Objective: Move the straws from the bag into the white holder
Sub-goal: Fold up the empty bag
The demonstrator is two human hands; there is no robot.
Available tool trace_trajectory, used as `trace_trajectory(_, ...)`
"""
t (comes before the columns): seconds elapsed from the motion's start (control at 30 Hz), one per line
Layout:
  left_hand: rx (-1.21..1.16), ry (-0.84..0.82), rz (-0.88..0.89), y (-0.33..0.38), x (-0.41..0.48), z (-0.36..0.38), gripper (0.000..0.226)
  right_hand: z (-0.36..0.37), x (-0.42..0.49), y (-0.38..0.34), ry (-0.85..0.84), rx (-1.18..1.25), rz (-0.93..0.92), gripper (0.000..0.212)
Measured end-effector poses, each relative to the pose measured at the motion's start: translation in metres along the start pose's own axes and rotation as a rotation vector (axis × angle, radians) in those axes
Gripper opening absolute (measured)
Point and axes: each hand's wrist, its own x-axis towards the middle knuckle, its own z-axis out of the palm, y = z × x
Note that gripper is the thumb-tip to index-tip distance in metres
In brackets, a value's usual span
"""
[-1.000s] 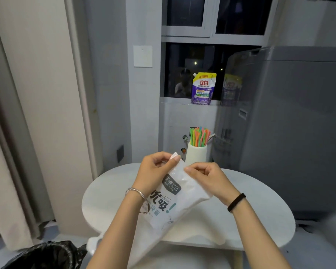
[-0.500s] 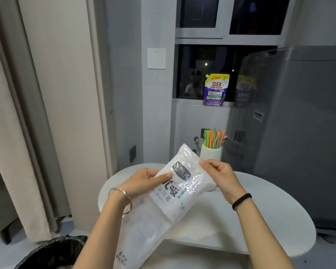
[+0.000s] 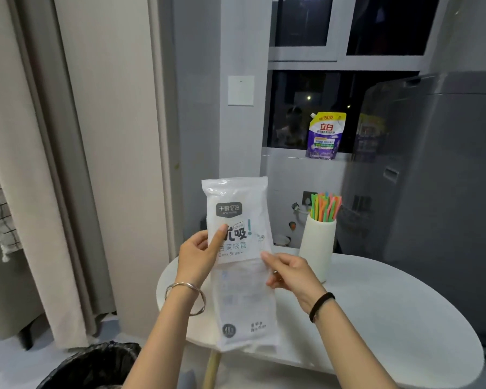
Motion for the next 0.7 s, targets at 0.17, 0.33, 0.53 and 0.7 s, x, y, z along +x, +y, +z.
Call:
trace_trajectory(0.17,0.185,-0.179,-0.045,-0.007,0.004,-0.011,0.034,0.001,0.006,0.0,0.111,0.11,-0.12,0.019)
trace_trajectory(0.33,0.058,-0.264,-0.166,-0.014,0.006,-0.011,0.029,0.004,0.012,0.004,0.157,0.218,-0.163,0.018)
trace_trajectory(0.53,-0.104,-0.141,-0.119,-0.019,0.009,-0.007,0.019,0.011,0.017,0.011,0.163,0.254,-0.182,0.012)
trace_trajectory(0.7,-0.264,-0.076,-0.245,-0.027,0.012,-0.012,0.069,0.016,0.021,0.015,0.265,0.196,-0.23,0.03)
